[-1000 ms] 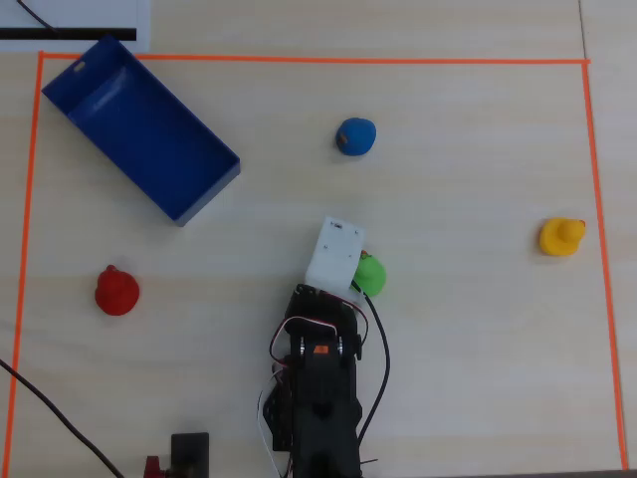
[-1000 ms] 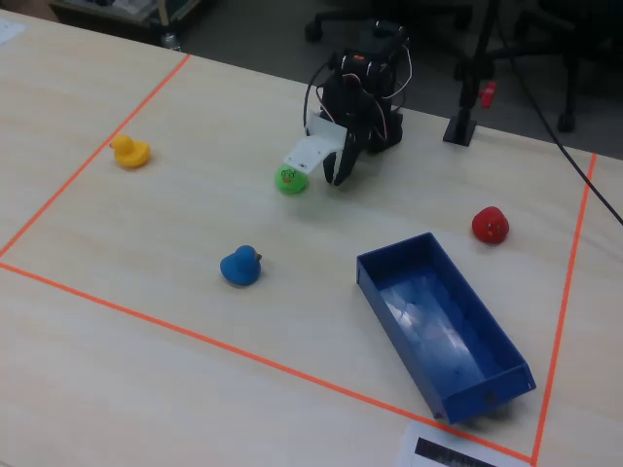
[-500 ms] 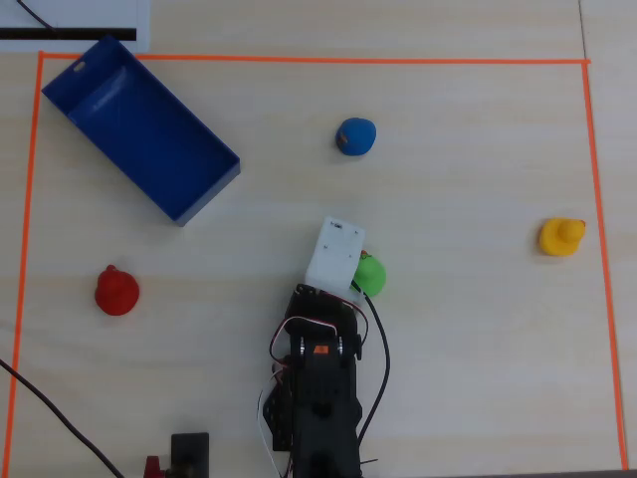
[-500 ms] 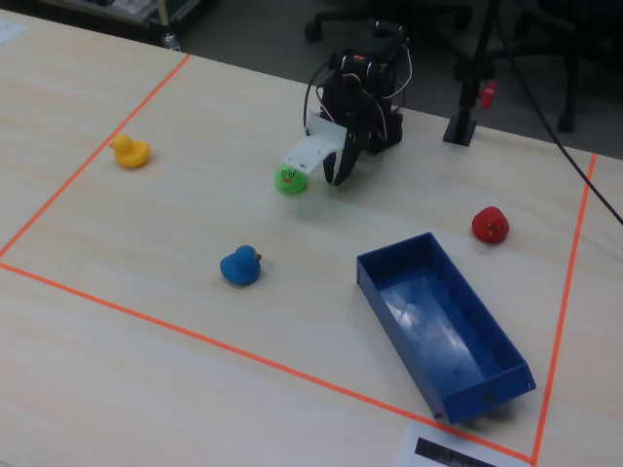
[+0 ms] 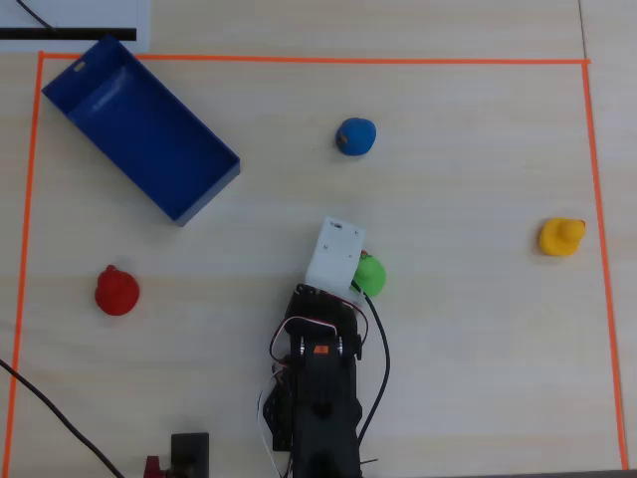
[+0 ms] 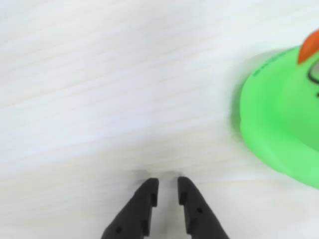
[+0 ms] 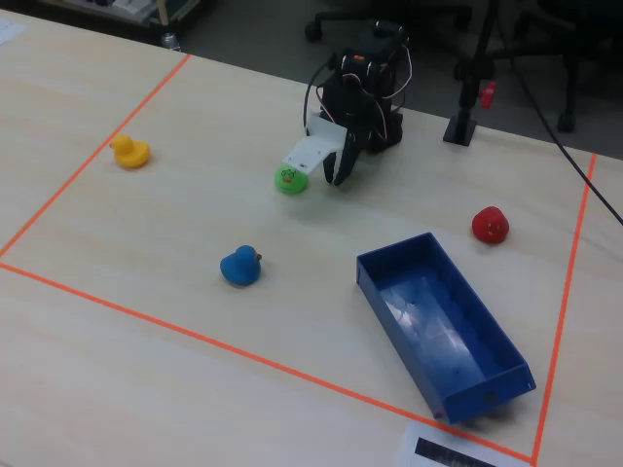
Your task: Grasp red duck and put it into box.
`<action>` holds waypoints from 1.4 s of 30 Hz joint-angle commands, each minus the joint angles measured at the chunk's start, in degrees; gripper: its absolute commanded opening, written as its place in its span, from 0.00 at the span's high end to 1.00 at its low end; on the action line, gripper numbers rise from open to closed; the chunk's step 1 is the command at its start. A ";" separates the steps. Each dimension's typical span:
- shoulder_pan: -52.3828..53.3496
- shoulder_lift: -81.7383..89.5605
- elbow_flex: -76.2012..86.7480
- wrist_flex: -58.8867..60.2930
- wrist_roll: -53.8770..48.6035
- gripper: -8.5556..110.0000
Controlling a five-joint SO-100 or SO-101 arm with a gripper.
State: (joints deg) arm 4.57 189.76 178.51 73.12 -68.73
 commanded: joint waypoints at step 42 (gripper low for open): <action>11.25 -0.18 -4.22 1.23 -4.39 0.93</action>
State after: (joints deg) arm 13.54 189.76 178.24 73.30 -72.33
